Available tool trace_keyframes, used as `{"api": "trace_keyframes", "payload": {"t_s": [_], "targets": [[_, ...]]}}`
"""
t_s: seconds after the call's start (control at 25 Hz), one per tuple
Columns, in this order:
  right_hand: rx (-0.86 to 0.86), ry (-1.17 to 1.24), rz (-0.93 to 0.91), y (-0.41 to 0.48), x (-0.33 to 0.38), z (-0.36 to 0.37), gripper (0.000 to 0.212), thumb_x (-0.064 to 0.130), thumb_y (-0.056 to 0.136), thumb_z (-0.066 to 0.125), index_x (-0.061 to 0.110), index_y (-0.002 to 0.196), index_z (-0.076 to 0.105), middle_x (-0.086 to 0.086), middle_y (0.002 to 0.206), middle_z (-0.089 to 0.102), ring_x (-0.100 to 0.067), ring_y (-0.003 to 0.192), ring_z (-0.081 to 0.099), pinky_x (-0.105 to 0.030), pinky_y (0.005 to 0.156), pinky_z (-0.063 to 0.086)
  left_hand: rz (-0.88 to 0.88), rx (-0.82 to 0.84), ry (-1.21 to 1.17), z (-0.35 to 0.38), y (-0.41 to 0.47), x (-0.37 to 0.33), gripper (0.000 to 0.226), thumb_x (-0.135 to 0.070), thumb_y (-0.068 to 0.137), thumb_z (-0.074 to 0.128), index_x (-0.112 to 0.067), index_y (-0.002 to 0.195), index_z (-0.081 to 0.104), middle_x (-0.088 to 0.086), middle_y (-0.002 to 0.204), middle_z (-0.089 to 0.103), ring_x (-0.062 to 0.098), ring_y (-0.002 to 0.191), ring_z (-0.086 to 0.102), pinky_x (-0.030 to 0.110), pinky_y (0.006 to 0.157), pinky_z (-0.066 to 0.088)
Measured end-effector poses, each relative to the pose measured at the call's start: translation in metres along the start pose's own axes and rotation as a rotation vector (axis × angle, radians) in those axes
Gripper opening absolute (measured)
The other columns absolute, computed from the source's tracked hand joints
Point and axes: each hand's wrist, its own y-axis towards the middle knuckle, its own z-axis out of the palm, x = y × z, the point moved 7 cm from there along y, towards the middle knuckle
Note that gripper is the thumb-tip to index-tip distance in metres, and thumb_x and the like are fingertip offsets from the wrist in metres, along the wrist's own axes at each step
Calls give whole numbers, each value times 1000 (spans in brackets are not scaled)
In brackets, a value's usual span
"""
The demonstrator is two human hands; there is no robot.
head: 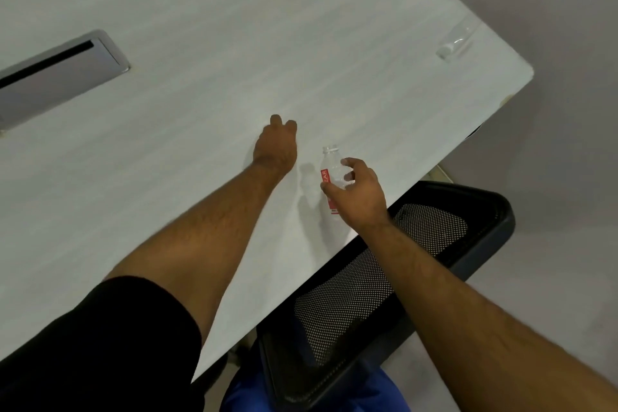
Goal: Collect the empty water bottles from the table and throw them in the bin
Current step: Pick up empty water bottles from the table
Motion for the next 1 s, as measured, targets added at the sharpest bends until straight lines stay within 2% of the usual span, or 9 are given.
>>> {"api": "trace_keyframes", "payload": {"t_s": [0.08,0.16,0.28,0.36,0.48,0.6,0.76,0.88,1.0], "targets": [[24,17,-24,-4,-1,-7,61,42,78,74,26,133,53,4,112,52,-18,98,62,-45,84,58,-87,-51,-223,-9,-20,-4,23,-13,90,58,-5,111,60,15,104,61,30,90,63,32,71,48],[40,25,-79,-13,2,-12,61,45,79,73,28,133,53,5,113,53,-11,91,60,-45,79,60,-264,-79,-624,-21,-39,-6,20,-20,82,69,-8,96,62,7,88,65,24,77,64,27,66,52],[50,73,-137,-23,5,-33,61,50,76,72,32,132,53,9,111,56,-9,87,58,-44,74,61,-445,-44,-1278,-40,-69,-36,15,-16,83,70,-8,81,57,15,92,69,25,78,70,37,75,62],[81,110,-193,-28,8,-48,61,59,74,69,39,129,53,12,105,57,-12,87,61,-44,70,62,-434,-27,-1456,-54,-86,-64,10,-9,87,64,-9,79,57,12,91,68,23,81,67,35,77,59],[70,53,-325,-33,9,-87,60,65,77,63,42,131,52,13,101,61,-12,84,64,-39,71,61,-332,-76,-1435,-70,-108,-109,12,-6,91,59,-12,82,65,5,88,68,19,83,66,32,78,57],[-36,-19,-447,-30,2,-128,61,65,83,59,39,138,49,11,111,66,-7,93,64,-27,76,57,-283,-151,-1290,-78,-117,-148,12,-11,92,63,-16,93,73,2,94,72,18,89,68,32,81,58],[-34,-82,-551,-17,-12,-171,63,56,85,63,39,143,47,8,120,62,-8,92,65,-29,74,59,-416,-286,-1308,-73,-124,-191,3,-13,86,73,-14,89,74,5,95,74,22,90,70,37,83,61],[-125,-220,-682,-12,-13,-196,63,50,83,66,33,142,49,3,122,62,-14,97,64,-30,73,58,-559,-349,-1399,-65,-127,-214,10,-16,81,79,-13,85,71,7,99,73,21,84,68,38,81,61],[-132,-120,-620,3,-16,-214,62,54,78,71,28,132,54,8,117,65,-11,93,66,-29,72,57,-572,-308,-1513,-63,-117,-232,7,-10,84,75,-11,90,72,8,99,73,23,88,69,36,84,60]]}}
